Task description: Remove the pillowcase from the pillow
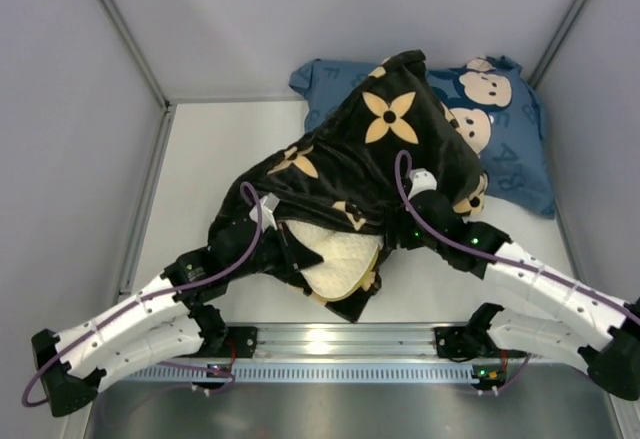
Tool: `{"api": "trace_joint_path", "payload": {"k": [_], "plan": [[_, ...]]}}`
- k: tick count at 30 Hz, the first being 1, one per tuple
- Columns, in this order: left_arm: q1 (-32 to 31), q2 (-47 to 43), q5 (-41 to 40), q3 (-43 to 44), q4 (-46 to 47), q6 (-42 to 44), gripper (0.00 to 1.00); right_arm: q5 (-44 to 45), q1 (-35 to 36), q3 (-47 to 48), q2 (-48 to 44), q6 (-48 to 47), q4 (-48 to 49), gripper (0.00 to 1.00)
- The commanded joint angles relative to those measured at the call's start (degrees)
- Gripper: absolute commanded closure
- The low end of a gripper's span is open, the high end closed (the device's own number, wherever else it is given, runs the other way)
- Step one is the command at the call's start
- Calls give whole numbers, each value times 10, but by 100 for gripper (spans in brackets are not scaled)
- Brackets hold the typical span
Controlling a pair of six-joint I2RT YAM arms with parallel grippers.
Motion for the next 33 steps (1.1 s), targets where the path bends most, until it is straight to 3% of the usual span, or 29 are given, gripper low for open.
{"api": "trace_joint_path", "payload": {"k": [1,5,10,16,20,24,31,33], "plan": [[-7,46,49,24,78,17,100,-7,42,10,-79,-31,-4,25],[-14,103,56,11,124,22,100,-90,48,12,-123,-40,-19,24],[-47,178,52,4,161,31,100,-134,49,52,-127,-56,29,25],[-65,194,48,-14,193,29,100,-254,50,107,3,-95,69,33],[-65,163,41,-33,193,26,100,-329,78,132,76,-107,107,31],[-65,139,39,-42,191,25,100,-327,115,140,143,-123,125,30],[-65,130,48,-49,194,26,100,-167,134,169,226,-127,138,35],[-65,125,47,-55,195,24,100,-159,134,186,248,-128,140,35]]}}
